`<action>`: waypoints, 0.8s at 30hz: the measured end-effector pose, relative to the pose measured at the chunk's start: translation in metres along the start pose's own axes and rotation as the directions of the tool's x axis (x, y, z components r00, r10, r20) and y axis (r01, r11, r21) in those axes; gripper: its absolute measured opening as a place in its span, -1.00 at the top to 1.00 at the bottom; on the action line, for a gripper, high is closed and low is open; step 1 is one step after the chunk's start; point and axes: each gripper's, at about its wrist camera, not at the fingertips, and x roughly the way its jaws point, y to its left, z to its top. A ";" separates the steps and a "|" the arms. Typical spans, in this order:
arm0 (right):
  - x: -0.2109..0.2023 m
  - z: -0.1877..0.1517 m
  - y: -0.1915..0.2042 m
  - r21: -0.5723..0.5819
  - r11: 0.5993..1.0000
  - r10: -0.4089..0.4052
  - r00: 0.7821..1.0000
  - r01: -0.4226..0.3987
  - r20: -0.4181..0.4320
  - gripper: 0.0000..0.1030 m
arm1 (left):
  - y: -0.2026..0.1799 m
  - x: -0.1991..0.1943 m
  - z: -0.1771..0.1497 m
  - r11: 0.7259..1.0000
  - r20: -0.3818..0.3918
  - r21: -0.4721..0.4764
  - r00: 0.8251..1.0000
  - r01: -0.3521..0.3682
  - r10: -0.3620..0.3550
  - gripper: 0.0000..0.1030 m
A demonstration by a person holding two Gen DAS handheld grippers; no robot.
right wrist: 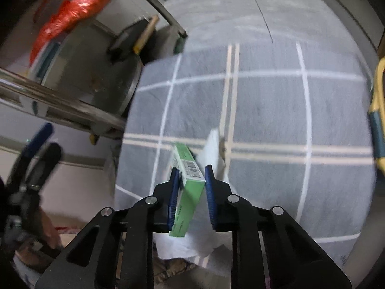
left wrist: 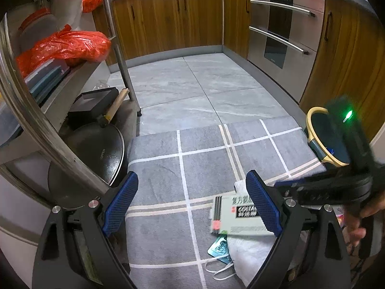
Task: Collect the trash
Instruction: 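Grasp the green-white medicine box with the right gripper while the left grips the white tissue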
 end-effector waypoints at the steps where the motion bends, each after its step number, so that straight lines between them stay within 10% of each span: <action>1: -0.005 0.002 0.001 -0.006 1.000 0.002 1.000 -0.002 0.020 0.58 | 0.000 0.001 0.000 1.000 -0.003 0.001 1.000 0.000 0.000 -0.74; 12: -0.078 0.020 -0.009 -0.018 0.988 -0.144 0.947 0.156 0.288 0.59 | -0.038 0.038 -0.014 0.994 -0.100 0.102 0.995 0.027 -0.017 -0.74; 24: -0.107 0.020 -0.032 -0.015 0.949 -0.287 0.886 0.314 0.365 0.60 | -0.092 0.109 -0.029 0.988 -0.231 0.098 0.969 0.117 -0.092 -0.40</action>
